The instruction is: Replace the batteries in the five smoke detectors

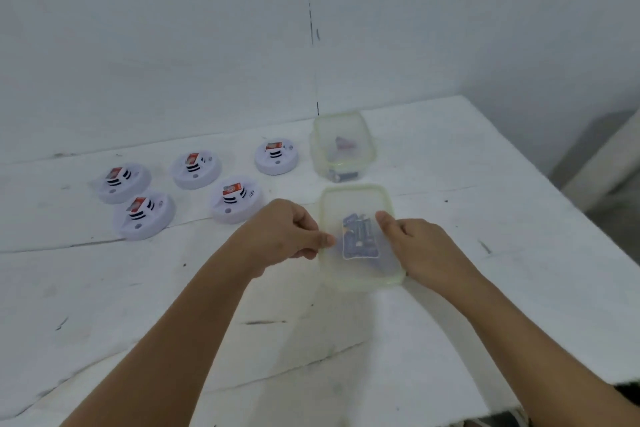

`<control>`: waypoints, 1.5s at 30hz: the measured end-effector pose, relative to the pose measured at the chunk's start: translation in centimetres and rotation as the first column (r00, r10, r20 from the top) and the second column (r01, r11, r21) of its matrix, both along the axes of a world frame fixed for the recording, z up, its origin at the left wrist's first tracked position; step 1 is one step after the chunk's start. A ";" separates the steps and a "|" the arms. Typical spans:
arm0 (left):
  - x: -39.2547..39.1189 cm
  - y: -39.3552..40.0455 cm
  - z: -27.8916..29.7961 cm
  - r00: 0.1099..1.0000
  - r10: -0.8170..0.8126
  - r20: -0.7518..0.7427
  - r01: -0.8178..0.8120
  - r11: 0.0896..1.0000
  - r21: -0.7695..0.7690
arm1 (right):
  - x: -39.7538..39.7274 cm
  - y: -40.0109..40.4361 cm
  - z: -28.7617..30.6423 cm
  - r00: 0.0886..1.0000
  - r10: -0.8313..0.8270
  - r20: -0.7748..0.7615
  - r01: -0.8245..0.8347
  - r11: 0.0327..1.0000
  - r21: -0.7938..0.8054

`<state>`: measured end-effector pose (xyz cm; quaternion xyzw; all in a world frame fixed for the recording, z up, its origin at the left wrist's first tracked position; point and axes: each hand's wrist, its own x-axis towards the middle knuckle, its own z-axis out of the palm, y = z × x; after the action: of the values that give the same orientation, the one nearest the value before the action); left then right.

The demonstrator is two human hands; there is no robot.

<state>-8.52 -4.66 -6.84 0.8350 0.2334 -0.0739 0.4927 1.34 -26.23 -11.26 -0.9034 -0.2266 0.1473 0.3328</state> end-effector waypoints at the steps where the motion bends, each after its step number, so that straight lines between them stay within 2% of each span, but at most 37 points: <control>1: 0.9 -0.5 -0.1 1.000 -0.022 0.006 0.022 1.000 -0.009 | 0.2 -0.8 0.1 1.000 -0.030 0.002 0.030 1.000 0.002; 7: 6.3 -4.2 -1.0 0.989 -0.136 0.054 0.137 0.990 -0.017 | 2.3 -5.7 -0.1 0.970 -0.241 -0.020 0.241 0.970 0.001; 15: 10.9 -9.0 -2.2 0.960 0.048 0.276 -0.042 0.999 -0.029 | 7.5 -7.1 0.6 0.928 -0.372 0.022 0.372 0.928 0.019; 19: 12.1 -9.6 -1.9 0.941 -0.005 0.340 -0.028 0.995 0.092 | 10.5 -6.3 1.0 0.933 -0.360 0.013 0.359 0.932 0.048; 21: 12.8 -9.7 -1.7 0.949 -0.088 0.304 0.028 0.980 0.196 | 12.1 -5.8 0.9 0.936 -0.352 0.007 0.351 0.935 0.052; 24: 13.8 -10.0 -0.8 0.954 -0.254 0.160 0.178 0.908 0.378 | 14.1 -5.3 0.8 0.939 -0.344 0.004 0.343 0.938 0.049; 29: 15.9 -10.4 1.1 0.946 -0.320 -0.053 0.296 0.784 0.545 | 17.1 -4.4 0.9 0.945 -0.326 0.000 0.326 0.944 0.049; 37: 18.5 -10.9 2.2 0.962 -0.264 -0.073 0.238 0.674 0.699 | 21.0 -2.2 1.3 0.964 -0.266 0.010 0.265 0.962 0.064; 45: 21.0 -9.8 2.3 0.977 -0.199 -0.076 0.192 0.675 0.712 | 23.9 -0.2 1.4 0.972 -0.235 -0.008 0.235 0.970 0.054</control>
<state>12.51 -14.45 -4.57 0.9809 0.1512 -0.0262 0.1196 25.28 -26.39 -9.83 -0.9144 -0.1217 0.1012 0.3726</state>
